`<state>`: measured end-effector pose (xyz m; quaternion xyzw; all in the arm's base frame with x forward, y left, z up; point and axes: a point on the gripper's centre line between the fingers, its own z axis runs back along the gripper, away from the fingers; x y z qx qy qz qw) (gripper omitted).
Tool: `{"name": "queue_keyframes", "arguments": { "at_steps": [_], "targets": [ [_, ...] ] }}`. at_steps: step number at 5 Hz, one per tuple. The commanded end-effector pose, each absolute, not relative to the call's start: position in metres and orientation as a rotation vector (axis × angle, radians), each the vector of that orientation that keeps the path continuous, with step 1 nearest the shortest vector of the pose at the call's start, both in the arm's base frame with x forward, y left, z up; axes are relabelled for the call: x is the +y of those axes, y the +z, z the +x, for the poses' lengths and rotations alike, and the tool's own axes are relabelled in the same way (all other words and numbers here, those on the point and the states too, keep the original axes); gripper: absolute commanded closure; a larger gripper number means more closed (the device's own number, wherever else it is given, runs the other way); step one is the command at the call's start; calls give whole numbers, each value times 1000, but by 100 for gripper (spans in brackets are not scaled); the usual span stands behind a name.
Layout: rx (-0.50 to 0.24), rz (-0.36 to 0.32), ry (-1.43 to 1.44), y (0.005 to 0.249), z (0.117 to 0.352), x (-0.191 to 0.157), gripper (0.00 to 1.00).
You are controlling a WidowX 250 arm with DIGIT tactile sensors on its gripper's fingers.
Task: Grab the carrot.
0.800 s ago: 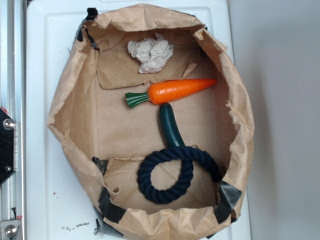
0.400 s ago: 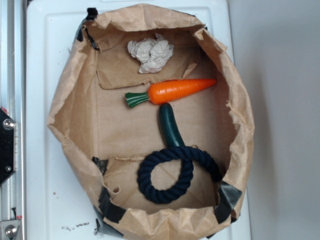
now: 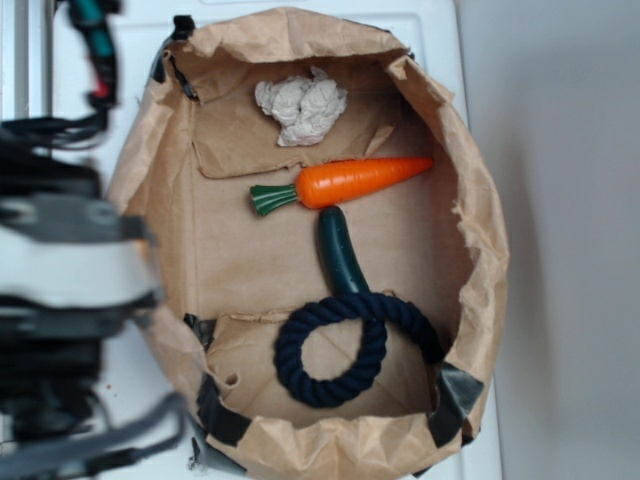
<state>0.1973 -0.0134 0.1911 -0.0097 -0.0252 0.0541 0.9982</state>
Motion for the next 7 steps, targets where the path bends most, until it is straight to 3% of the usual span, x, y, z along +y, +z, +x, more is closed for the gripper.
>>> {"name": "queue_keyframes", "arguments": {
  "at_steps": [1,2,4,5,7],
  "targets": [
    [-195,-70,101,182,239,16,0],
    [-265,-117,53,168,262,28,0],
    [-234,-76,75,131,300,37,0],
    [-232,-47,107,117,302,48,0],
    [-212,-80,201,94,290,65,0]
  ]
}}
